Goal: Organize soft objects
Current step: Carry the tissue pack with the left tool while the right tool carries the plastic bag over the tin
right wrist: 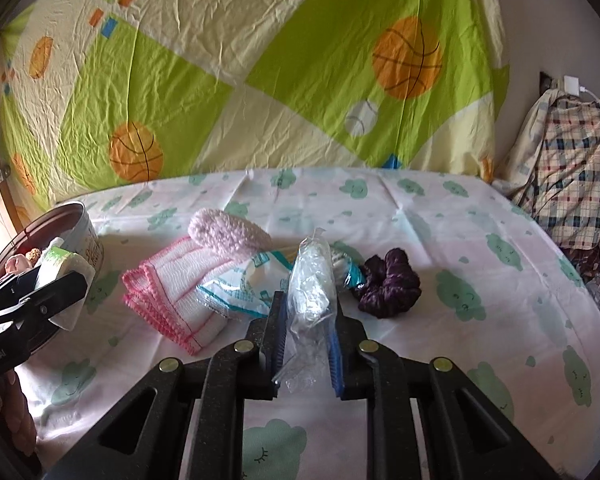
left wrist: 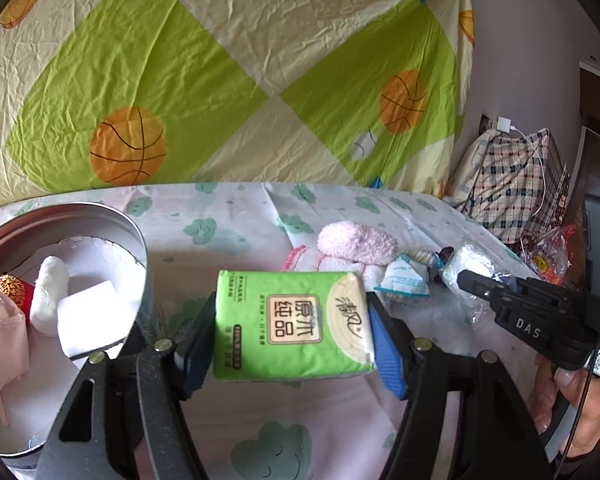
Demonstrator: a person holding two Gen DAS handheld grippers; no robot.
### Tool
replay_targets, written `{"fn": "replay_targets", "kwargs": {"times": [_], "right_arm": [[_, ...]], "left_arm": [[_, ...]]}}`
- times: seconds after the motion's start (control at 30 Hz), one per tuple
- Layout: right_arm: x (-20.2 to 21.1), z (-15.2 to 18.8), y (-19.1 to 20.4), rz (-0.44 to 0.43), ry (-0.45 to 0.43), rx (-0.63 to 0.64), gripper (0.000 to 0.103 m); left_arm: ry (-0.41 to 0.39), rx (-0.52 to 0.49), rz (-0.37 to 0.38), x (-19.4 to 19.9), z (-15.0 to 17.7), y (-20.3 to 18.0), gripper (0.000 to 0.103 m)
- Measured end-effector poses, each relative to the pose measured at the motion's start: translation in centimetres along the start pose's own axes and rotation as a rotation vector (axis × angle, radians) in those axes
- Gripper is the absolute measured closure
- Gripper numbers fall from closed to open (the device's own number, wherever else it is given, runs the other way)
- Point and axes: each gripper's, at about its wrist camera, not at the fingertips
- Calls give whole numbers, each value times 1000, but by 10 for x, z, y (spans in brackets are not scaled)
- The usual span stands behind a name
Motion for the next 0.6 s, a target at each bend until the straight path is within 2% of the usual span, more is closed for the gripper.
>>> {"fn": "replay_targets", "kwargs": {"times": [0.23,0.6], "right_arm": [[23,1,14,50,-137,54,83],[38,6,38,-23,-273,83,83]], "left_arm": [[-75,31,-30,12,0,6,34],[-143,31,-49,25,2,6,34]]}}
Point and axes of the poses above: each gripper's, at about its wrist camera, not at the fingertips, and x roughly against the way its jaws point, y to its left, z to its underside, and after that the axes turned 15 degrees about -z, right-handed
